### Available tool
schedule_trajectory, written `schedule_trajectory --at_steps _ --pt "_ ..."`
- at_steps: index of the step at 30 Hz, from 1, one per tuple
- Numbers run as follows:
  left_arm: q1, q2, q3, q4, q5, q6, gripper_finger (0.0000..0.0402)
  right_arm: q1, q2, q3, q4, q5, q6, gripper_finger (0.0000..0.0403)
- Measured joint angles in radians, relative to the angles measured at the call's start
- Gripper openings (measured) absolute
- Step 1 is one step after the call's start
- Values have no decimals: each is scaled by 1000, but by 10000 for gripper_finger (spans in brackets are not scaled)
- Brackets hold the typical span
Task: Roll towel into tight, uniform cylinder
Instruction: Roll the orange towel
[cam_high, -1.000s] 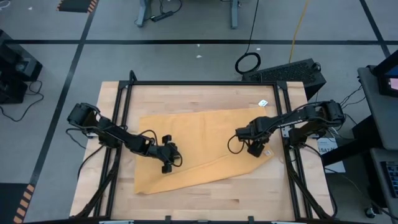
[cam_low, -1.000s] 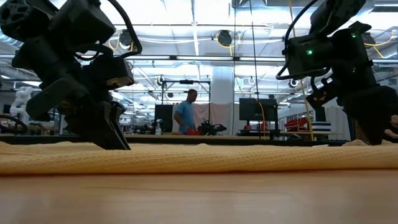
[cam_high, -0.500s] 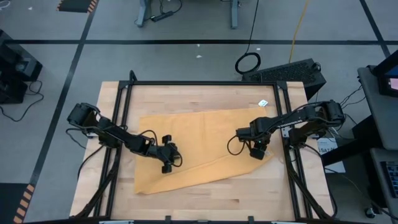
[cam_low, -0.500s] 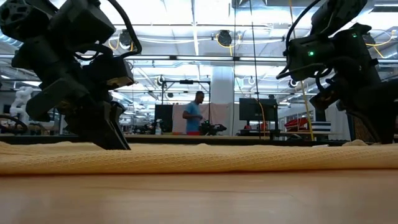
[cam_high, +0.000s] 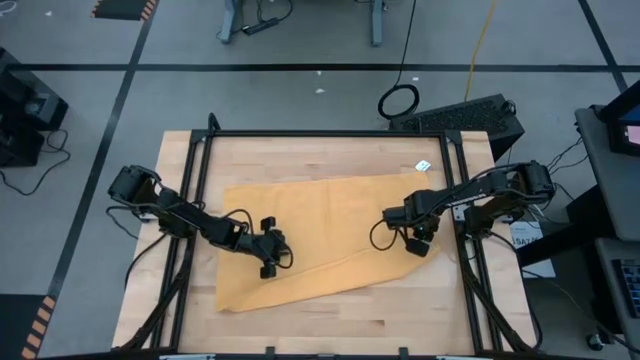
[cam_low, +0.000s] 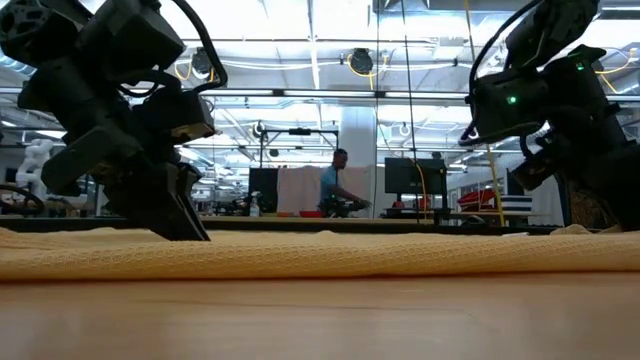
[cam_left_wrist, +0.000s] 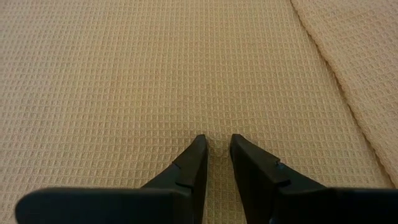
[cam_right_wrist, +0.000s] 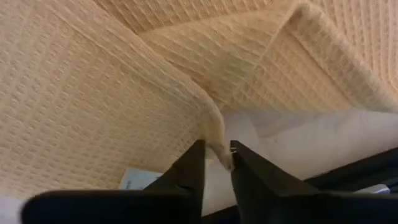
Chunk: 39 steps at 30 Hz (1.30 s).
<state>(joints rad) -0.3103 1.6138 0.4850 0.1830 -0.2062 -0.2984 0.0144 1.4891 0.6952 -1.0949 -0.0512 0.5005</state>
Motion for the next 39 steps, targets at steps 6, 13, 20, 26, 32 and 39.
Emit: schedule_trajectory --at_steps 6,13,20,26,32,39 --pt "0 0 0 1 -6 25 81 7 0 3 15 -16 8 7" --pt "2 1 -1 -5 -59 54 81 123 0 104 -139 -89 82 2" --pt "3 1 -1 -7 -97 101 81 291 0 221 -229 -147 206 1" --pt "4 1 -2 -17 -224 106 81 470 0 307 -207 -225 353 1" --pt "8 2 -2 -24 -293 125 81 661 0 454 -198 -244 562 0" --pt "36 0 -1 -58 -296 121 81 816 0 592 -199 -131 787 0"
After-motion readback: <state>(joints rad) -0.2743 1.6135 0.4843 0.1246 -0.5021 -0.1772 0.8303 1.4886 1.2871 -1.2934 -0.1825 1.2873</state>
